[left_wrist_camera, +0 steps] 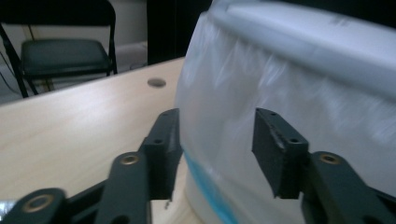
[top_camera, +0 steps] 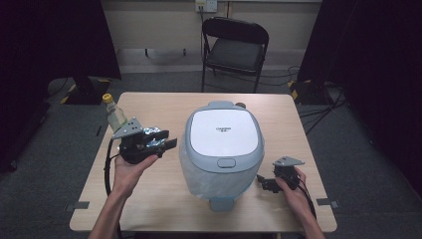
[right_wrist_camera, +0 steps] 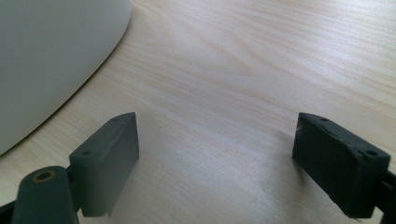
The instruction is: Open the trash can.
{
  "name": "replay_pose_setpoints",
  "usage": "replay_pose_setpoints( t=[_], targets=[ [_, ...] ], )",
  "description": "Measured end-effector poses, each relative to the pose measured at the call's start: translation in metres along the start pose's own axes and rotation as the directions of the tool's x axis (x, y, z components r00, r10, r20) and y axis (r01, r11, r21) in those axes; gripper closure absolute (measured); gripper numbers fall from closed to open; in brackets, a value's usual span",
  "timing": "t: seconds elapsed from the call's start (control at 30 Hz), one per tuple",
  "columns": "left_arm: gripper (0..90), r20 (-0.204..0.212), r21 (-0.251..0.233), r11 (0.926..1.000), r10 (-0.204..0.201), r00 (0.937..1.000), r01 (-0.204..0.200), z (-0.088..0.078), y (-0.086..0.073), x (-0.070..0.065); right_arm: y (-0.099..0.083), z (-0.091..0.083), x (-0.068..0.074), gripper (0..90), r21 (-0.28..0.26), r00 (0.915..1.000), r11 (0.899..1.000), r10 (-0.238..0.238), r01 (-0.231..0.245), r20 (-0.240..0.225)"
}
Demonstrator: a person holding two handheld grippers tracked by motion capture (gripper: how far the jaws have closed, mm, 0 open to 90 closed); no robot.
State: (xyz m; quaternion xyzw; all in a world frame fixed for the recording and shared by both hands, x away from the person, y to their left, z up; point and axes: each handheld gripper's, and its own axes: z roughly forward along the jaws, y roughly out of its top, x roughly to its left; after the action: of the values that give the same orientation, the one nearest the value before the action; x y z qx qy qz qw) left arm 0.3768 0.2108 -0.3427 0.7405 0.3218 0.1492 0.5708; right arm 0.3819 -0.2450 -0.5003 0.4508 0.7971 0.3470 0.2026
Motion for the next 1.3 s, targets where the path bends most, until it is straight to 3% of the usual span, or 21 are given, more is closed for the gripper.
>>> replay_pose_setpoints(
  t=[0.23, 0.3, 0.37, 0.43, 0.5, 0.53, 0.63, 0.8, 0.83, 0.9, 1.03, 1.1, 1.13, 1.17, 1.27, 1.3],
  targets=[
    [56.0, 0.022, -0.046, 0.9971, 0.062, 0.9978, -0.061, -0.010, 0.028, -0.017, 0.000, 0.000, 0.000, 13.7, 0.000, 1.0000, 1.000, 0.000, 0.000, 0.000],
    [58.8, 0.040, -0.049, 0.9950, 0.090, 0.9952, -0.088, -0.011, 0.035, -0.025, 0.000, 0.000, 0.000, 13.7, 0.000, 1.0000, 1.000, 0.000, 0.000, 0.000],
    [63.6, 0.084, -0.063, 0.9921, 0.113, 0.9900, -0.108, -0.012, 0.042, -0.037, 0.000, 0.000, 0.000, 13.7, 0.000, 1.0000, 1.000, 0.000, 0.000, 0.000],
    [64.6, 0.094, -0.071, 0.9917, 0.113, 0.9891, -0.107, -0.012, 0.044, -0.040, 0.000, 0.000, 0.000, 13.7, 0.000, 1.0000, 1.000, 0.000, 0.000, 0.000],
    [68.8, 0.131, -0.089, 0.9913, 0.108, 0.9855, -0.097, -0.012, 0.047, -0.045, 0.000, 0.000, 0.000, 13.7, 0.000, 1.0000, 1.000, 0.000, 0.000, 0.000],
    [70.1, 0.138, -0.083, 0.9897, 0.128, 0.9822, -0.117, -0.012, 0.049, -0.049, 0.000, 0.000, 0.000, 13.7, 0.000, 1.0000, 1.000, 0.000, 0.000, 0.000],
    [76.6, 0.160, -0.088, 0.9885, 0.135, 0.9777, -0.122, -0.011, 0.052, -0.055, 0.000, 0.000, 0.000, 13.6, 0.000, 1.0000, 1.000, 0.000, 0.000, 0.002],
    [88.3, 0.213, -0.065, 0.9828, 0.183, 0.9598, -0.173, -0.006, 0.058, -0.072, 0.000, 0.000, 0.001, 13.4, 0.001, 1.0000, 1.000, 0.002, -0.002, 0.006],
    [90.0, 0.239, -0.058, 0.9823, 0.187, 0.9529, -0.178, -0.002, 0.059, -0.079, 0.000, 0.000, 0.001, 13.3, 0.001, 1.0000, 1.000, 0.002, -0.002, 0.007],
    [90.0, 0.239, -0.051, 0.9808, 0.195, 0.9513, -0.188, 0.001, 0.059, -0.084, 0.000, 0.000, 0.001, 13.3, 0.000, 1.0000, 1.000, 0.002, -0.002, 0.006],
    [90.0, 0.269, -0.026, 0.9766, 0.213, 0.9395, -0.214, 0.011, 0.061, -0.096, 0.000, 0.000, 0.001, 13.3, 0.000, 1.0000, 1.000, 0.002, -0.002, 0.006],
    [90.0, 0.288, -0.014, 0.9755, 0.214, 0.9334, -0.219, 0.018, 0.061, -0.102, 0.000, 0.000, 0.001, 13.3, 0.001, 1.0000, 1.000, 0.002, -0.002, 0.008],
    [90.0, 0.313, -0.006, 0.9756, 0.210, 0.9263, -0.220, 0.025, 0.061, -0.108, 0.000, 0.000, 0.001, 13.3, 0.001, 1.0000, 1.000, 0.002, -0.002, 0.008],
    [90.0, 0.313, -0.006, 0.9756, 0.210, 0.9263, -0.220, 0.025, 0.061, -0.108, 0.000, 0.000, 0.001, 13.3, 0.001, 1.0000, 1.000, 0.002, -0.002, 0.008],
    [90.0, 0.351, 0.003, 0.9729, 0.216, 0.9112, -0.231, 0.034, 0.061, -0.119, 0.000, 0.000, 0.001, 13.3, 0.000, 1.0000, 1.000, 0.002, -0.002, 0.006],
    [90.0, 0.351, 0.003, 0.9729, 0.216, 0.9112, -0.231, 0.034, 0.061, -0.119, 0.000, 0.000, 0.001, 13.3, 0.000, 1.0000, 1.000, 0.002, -0.002, 0.006]
  ],
)
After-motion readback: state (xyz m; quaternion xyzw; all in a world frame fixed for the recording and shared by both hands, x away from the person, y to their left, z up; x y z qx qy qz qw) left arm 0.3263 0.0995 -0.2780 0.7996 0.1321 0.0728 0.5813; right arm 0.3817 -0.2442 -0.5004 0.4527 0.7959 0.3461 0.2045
